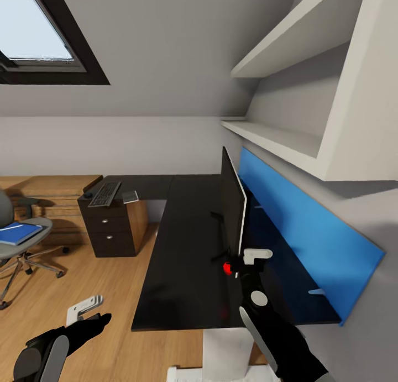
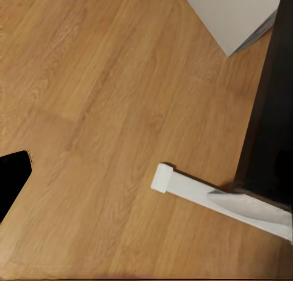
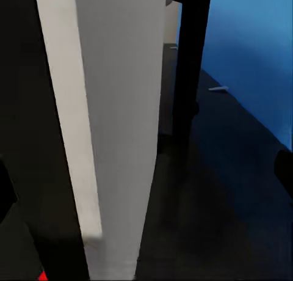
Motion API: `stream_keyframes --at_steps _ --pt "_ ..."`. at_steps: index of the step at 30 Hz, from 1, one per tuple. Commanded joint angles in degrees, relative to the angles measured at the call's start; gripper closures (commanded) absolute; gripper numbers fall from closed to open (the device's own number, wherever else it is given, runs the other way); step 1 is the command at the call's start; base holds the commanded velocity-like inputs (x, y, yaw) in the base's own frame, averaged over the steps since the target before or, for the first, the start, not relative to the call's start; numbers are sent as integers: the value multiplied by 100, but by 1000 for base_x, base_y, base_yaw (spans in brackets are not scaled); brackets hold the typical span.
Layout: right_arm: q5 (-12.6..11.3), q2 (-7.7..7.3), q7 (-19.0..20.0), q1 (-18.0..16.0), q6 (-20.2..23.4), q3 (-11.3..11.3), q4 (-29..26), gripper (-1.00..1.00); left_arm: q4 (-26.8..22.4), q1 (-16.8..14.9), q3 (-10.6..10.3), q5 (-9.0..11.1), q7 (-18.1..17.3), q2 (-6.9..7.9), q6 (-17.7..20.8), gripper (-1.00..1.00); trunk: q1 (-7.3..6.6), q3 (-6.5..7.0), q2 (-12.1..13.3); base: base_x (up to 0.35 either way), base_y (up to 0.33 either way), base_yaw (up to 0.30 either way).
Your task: In the bedroom, organize the workspace by keeping the computer under the desk, ensuring the monitor is on the desk, placing the keyboard on the desk next to the monitor, placing the mouse on the desk next to the keyboard, moving the folder from the swivel chair onto the desk next to the mouse, stacking the notebook on top of the folder with the pen on top of the notebook, and positioning the swivel chair next to the desk.
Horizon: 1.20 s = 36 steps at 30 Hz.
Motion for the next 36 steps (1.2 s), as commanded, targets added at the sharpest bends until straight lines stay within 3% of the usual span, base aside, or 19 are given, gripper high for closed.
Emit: stream_keyframes --at_steps 1,5,8,18,19,21,36 --pt "-169 12 -142 32 482 -100 -184 -100 -6 -4 1 60 49 1 21 -100 -2 -7 -5 -297 0 0" --pt "-630 4 -319 67 895 -271 -506 -100 -6 -4 2 59 50 1 21 -100 -2 -7 -5 -320 0 0" --pt "-762 8 -350 76 951 -298 -636 -100 -6 -4 2 59 50 1 23 -100 -2 -7 -5 -332 0 0" --pt "-811 28 -352 112 856 -191 -713 -100 -6 -4 2 56 50 1 24 -100 -2 -7 -5 -336 0 0" --pt "-799 31 -361 129 622 -105 -706 -100 -6 -4 2 51 55 1 23 -100 -2 -7 -5 -306 169 20" --pt "-790 32 -368 132 564 -1 -680 -100 -6 -4 2 50 58 1 21 -100 -2 -7 -5 -265 219 165" --pt "-787 32 -362 133 549 32 -658 -100 -6 -4 -3 50 64 1 15 -100 -2 -40 -5 -68 309 256"
